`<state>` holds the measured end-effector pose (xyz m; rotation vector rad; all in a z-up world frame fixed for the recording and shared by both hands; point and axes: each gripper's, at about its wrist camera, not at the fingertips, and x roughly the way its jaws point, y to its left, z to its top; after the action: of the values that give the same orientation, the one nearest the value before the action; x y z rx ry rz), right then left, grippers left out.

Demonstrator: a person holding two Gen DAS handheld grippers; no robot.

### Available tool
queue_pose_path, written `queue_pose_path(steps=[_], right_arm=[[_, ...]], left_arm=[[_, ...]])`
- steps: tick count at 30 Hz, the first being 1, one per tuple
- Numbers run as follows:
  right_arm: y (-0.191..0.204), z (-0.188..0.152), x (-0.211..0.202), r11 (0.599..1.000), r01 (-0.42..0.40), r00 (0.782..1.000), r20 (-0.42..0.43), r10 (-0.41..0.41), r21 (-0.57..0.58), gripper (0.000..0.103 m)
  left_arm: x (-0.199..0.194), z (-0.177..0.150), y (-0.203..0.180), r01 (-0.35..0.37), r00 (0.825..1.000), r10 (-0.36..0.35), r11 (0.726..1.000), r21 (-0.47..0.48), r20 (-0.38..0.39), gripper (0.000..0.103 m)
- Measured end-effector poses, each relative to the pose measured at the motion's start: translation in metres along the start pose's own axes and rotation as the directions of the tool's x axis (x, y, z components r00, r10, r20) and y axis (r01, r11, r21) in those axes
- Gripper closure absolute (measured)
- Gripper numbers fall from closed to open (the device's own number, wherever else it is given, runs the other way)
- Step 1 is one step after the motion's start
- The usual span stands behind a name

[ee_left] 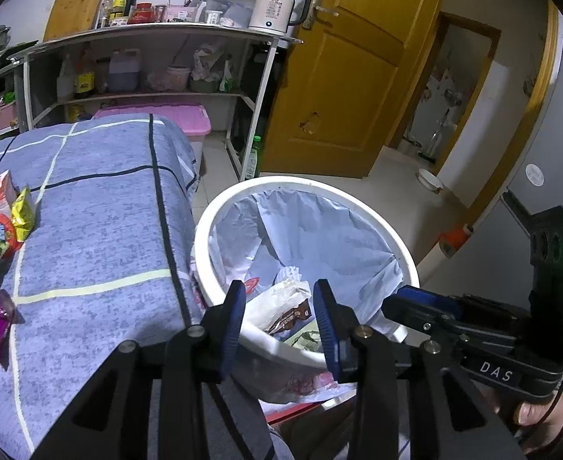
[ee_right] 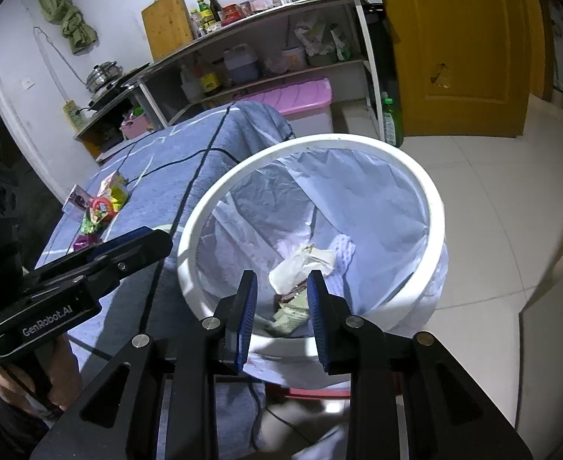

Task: Collect trash
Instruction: 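Open the left gripper over the bin while the right gripper opens, dropping both items, then move the left gripper back over the table toward the purple snack bag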

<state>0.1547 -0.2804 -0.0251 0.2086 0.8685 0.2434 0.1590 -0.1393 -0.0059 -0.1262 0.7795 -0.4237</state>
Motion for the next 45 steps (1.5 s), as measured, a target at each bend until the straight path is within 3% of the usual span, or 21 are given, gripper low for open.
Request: queue_pose_path(steps=[22,26,30,45], right_arm=[[0.050,-0.014,-0.012,0.991,-0.105,0.994,0.023,0.107,-0.086,0.075],[0.061,-0.016,-0.009,0.987,-0.128,0.991,0.016,0.130,-0.102,0.074],[0.071,-0.018,-0.007,0.981,-0.150,0.988,0.005,0.151,-0.120,0.065],[0.108,-0.019,0.012,0.961,-0.200,0.979,-0.068,0.190,-0.192,0.065]], left_arm=[[-0.059,-0.034,0.041,-0.123,0.990,0.127,0.990,-0.074,0.058,0.065],[-0.068,-0.043,0.053,-0.154,0.985,0.160,0.983,-0.099,0.060,0.065],[-0.076,-0.051,0.069,-0.184,0.979,0.192,0.974,-0.129,0.059,0.064],[-0.096,-0.063,0.128,-0.268,0.954,0.291,0.935,-0.232,0.069,0.053]])
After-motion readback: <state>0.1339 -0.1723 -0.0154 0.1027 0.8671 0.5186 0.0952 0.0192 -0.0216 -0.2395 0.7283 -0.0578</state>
